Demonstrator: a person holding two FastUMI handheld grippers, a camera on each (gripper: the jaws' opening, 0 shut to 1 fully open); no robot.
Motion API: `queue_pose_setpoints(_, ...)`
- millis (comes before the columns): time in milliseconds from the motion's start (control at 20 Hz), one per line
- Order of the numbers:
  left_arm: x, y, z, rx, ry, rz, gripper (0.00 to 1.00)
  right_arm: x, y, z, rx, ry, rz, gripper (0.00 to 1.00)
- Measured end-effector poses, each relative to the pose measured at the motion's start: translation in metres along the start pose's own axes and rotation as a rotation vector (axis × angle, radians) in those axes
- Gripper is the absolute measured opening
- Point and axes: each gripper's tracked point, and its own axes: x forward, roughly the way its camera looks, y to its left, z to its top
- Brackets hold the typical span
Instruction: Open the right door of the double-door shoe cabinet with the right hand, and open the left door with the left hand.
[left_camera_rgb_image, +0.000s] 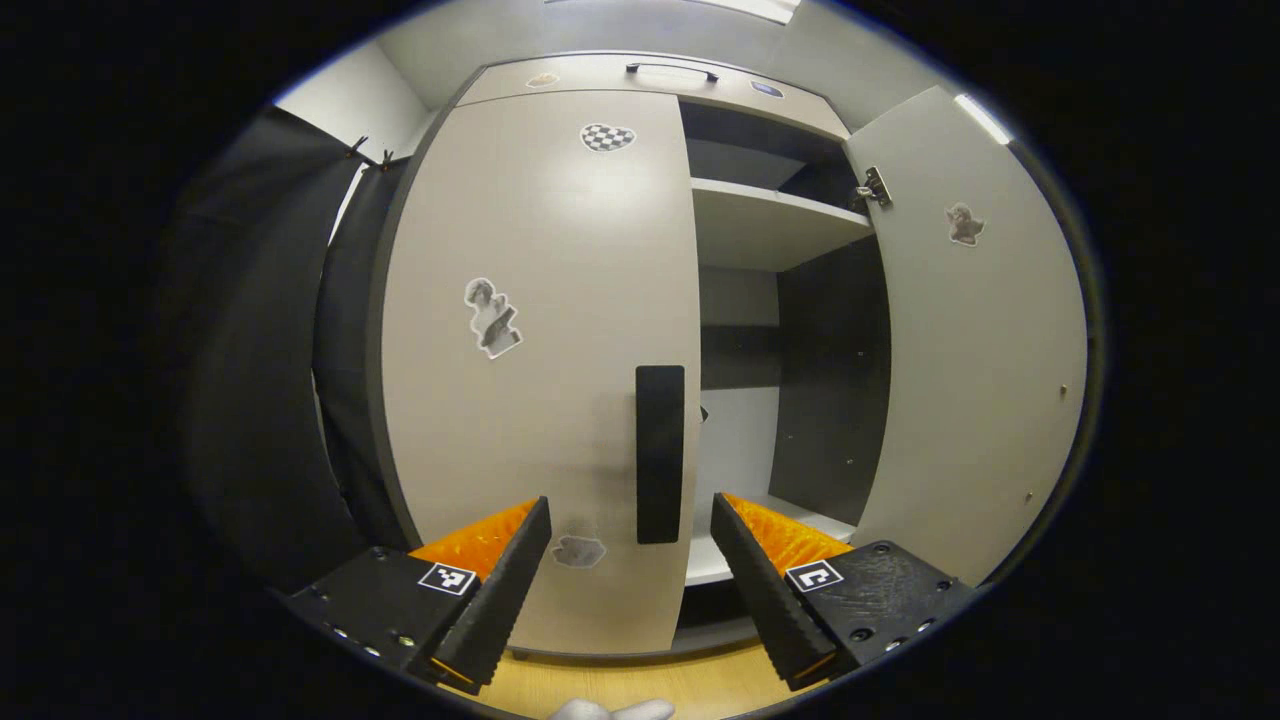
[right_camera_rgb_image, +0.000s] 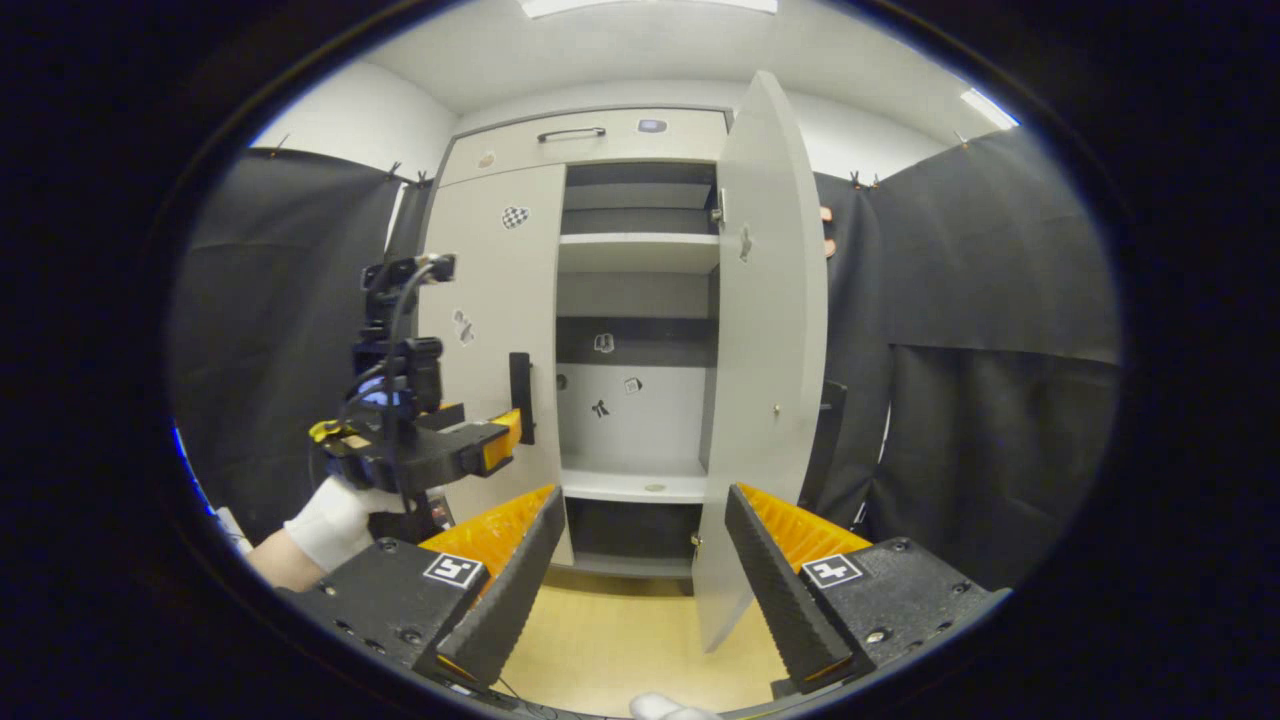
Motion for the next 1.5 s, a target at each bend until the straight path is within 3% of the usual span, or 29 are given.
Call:
queue_pose_setpoints(350, 0.058, -0.012, -0.009, -0.023, 0.027, 0.015, 0.96, 0.006, -0.007, -0.008, -0.015, 0.031, 0.006, 1.00)
queue_pose_setpoints(450, 0.056, -0.005, -0.008, -0.018, 0.019, 0.055, 0.94, 0.010, -0.013, -0.008, -0.013, 0.037, 0.004, 1.00)
queue_pose_setpoints(500, 0.062, -0.005, -0.009, -0.016, 0.021, 0.063, 0.80, 0.011, -0.015, -0.009, -0.008, 0.038, 0.008, 1.00)
queue_pose_setpoints(550, 0.061, -0.003, -0.008, -0.011, 0.011, 0.073, 0.84, 0.011, -0.017, -0.010, -0.006, 0.038, 0.008, 1.00)
queue_pose_setpoints(650, 0.060, -0.005, -0.006, -0.039, 0.002, 0.060, 0.69, 0.014, -0.019, -0.012, -0.004, 0.046, 0.013, 1.00)
queue_pose_setpoints(700, 0.062, -0.009, -0.009, -0.047, 0.014, 0.038, 0.47, 0.015, -0.018, -0.014, -0.001, 0.051, 0.018, 1.00)
queue_pose_setpoints(800, 0.063, -0.008, -0.008, -0.028, 0.013, 0.051, 0.29, 0.016, -0.017, -0.014, 0.004, 0.054, 0.029, 1.00)
queue_pose_setpoints(1050, 0.061, -0.007, -0.008, -0.019, 0.025, 0.057, 0.05, 0.010, -0.015, -0.009, -0.002, 0.037, 0.042, 1.00)
queue_pose_setpoints(1500, 0.044, -0.009, -0.008, -0.020, 0.036, 0.015, 0.02, -0.006, -0.021, -0.007, 0.001, 0.017, 0.030, 1.00)
